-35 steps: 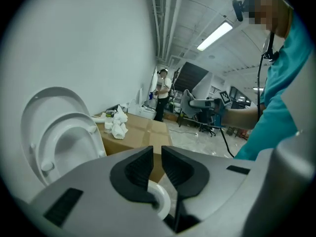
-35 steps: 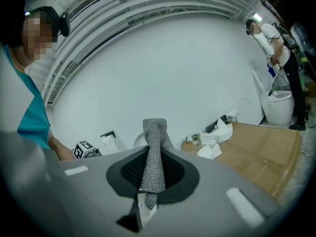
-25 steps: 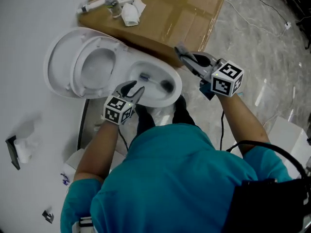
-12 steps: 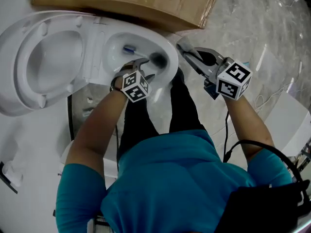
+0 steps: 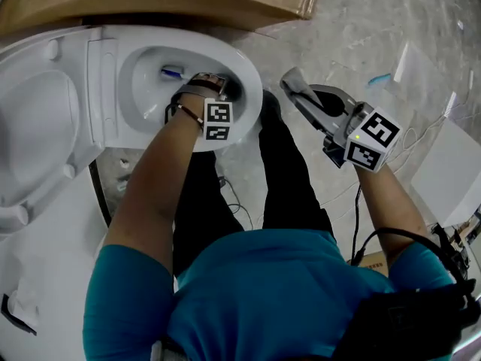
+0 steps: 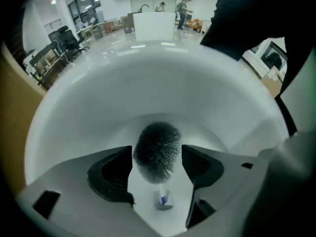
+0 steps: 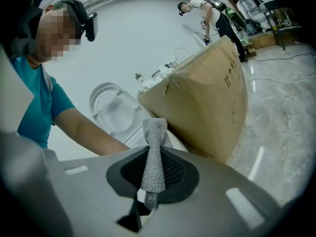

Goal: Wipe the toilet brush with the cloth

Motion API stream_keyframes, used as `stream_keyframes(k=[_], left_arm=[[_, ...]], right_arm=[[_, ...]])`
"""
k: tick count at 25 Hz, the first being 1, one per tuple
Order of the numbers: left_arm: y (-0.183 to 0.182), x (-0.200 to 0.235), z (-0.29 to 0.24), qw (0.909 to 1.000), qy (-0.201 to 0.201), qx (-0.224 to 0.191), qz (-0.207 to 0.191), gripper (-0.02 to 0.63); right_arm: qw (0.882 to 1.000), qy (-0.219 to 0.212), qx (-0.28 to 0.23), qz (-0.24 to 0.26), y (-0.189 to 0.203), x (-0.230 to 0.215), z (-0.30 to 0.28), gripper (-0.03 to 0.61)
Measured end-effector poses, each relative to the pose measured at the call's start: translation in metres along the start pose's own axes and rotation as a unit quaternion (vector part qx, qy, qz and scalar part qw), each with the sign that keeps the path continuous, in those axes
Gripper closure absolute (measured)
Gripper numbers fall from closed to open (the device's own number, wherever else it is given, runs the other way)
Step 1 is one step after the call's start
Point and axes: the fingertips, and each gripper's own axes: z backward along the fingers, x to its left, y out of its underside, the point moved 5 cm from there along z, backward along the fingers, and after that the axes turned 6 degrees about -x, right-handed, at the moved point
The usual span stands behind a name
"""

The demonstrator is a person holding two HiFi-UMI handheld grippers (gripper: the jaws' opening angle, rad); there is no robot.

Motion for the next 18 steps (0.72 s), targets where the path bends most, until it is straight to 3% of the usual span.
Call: stream_keyframes(k=[8,11,15,18], left_arm=[[0.008,0.000,-0.054,0.9975,0.022,0.030,-0.060,0.293],[0.011,0.001,-0.056,0.9970,0.009,0.025,-0.072,0.303],[0.015,0.005,-0.049,0.9950,-0.015,0.032,-0.093,0.381],[0.014,0.016,-0.032,0.9954,-0.056,0.026,-0.073,0.396]], right_arm=[[1.000,0.025,-0.001,-0.017,0.028,-0.017,0.009,0.560],[1.000,0.026,-0.004,-0.016,0.027,-0.017,0.009,0.560],[1.000,0.023,-0.004,-0.009,0.021,-0.017,0.006,0.560],[1.000,0.018,-0.004,-0.005,0.016,-0.014,0.001,0.560]])
